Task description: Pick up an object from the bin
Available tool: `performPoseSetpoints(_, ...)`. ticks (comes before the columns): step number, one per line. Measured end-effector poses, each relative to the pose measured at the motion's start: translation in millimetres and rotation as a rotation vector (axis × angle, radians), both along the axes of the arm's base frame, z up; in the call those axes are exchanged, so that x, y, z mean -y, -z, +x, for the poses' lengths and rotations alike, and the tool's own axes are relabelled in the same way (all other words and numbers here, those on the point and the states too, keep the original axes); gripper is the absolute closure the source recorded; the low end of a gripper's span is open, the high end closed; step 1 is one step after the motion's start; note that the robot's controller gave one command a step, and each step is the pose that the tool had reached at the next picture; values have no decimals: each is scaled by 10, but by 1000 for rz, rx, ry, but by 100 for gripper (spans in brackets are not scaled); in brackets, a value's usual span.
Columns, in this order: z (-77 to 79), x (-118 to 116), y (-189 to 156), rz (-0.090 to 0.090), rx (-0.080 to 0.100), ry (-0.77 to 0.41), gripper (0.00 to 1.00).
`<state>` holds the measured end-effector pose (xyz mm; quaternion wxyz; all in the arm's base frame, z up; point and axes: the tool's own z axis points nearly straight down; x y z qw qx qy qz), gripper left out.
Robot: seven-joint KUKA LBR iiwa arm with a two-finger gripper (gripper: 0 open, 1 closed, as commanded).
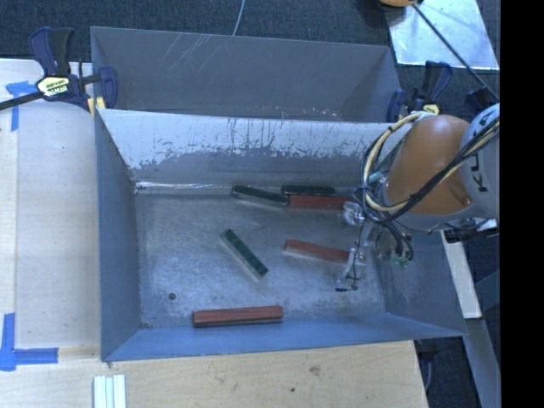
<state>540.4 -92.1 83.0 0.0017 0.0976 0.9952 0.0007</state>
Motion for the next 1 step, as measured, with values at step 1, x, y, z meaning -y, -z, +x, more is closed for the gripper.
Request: performPoseSetpoints(1, 219, -670, 29, -2, 0, -147, 100)
